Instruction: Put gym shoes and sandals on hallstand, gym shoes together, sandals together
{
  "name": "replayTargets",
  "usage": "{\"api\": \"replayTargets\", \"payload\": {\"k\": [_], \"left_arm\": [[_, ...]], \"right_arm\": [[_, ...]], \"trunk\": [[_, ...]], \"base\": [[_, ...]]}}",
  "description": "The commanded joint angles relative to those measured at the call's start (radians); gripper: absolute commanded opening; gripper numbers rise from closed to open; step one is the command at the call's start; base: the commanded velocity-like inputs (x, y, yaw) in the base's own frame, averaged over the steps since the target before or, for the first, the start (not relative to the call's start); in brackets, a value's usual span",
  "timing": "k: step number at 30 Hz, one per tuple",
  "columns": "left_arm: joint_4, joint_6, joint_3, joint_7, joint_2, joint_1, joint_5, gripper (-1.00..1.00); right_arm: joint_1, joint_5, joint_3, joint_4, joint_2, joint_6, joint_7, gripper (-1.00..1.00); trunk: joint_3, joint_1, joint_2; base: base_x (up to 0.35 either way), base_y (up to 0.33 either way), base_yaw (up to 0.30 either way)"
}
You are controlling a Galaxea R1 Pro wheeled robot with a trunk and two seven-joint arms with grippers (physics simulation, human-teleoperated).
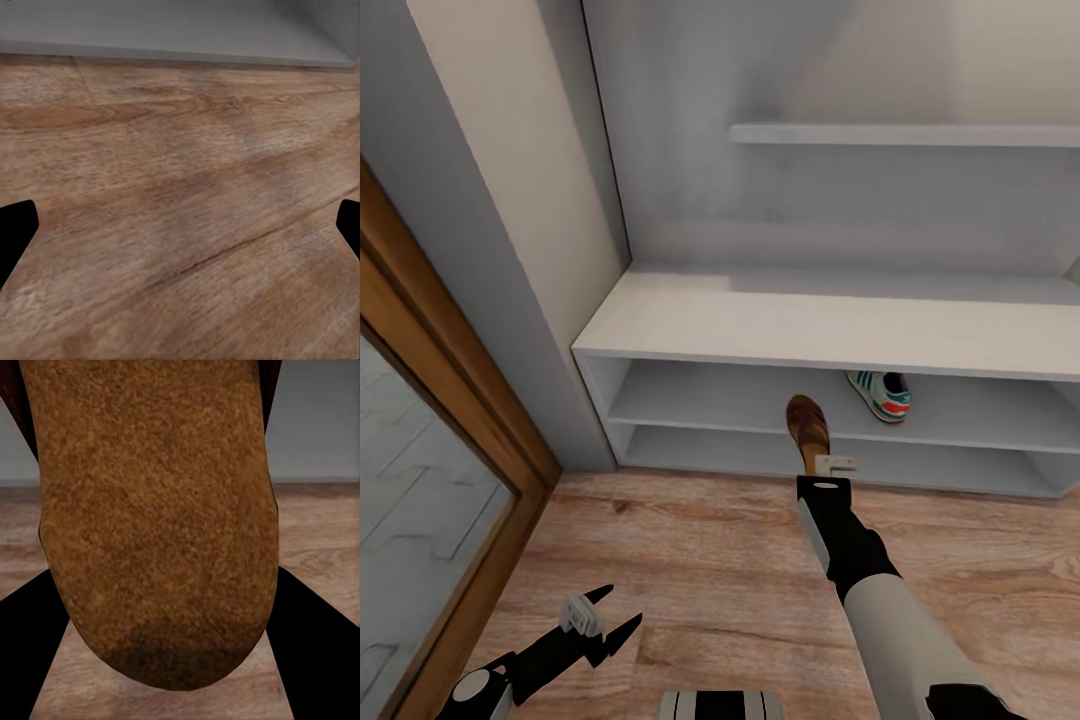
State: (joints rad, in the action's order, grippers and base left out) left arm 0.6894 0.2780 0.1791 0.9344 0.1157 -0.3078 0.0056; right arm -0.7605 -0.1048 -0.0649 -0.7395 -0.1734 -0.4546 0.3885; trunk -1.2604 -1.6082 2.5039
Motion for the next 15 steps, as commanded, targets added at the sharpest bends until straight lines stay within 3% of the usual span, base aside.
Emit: {"api": "replayTargets", "payload": {"k": [1, 9, 15], "left_arm": [[-0.001, 0.003, 0.002, 0.005, 0.000, -0.001, 0.000, 1.00], [-0.001, 0.004, 0.002, 0.006, 0.000, -0.001, 0.001, 1.00], [-0.001, 0.003, 0.002, 0.005, -0.001, -0.001, 0.001, 1.00]], "right_arm": [[0.000, -0.010, -0.004, -0.001, -0.001, -0.008, -0.002, -1.00], [0.000, -0.012, -0.047, -0.001, -0.001, -0.009, -0.002, -1.00], [0.000, -0.012, -0.053, -0.001, -0.001, -0.009, -0.002, -1.00]], "trunk": [[-0.001, 0.000, 0.000], [-0.001, 0.000, 0.000], [-0.001, 0.000, 0.000]], "base": [[0.029, 0.000, 0.000], [0.009, 0.000, 0.000], [0.047, 0.000, 0.000]]}}
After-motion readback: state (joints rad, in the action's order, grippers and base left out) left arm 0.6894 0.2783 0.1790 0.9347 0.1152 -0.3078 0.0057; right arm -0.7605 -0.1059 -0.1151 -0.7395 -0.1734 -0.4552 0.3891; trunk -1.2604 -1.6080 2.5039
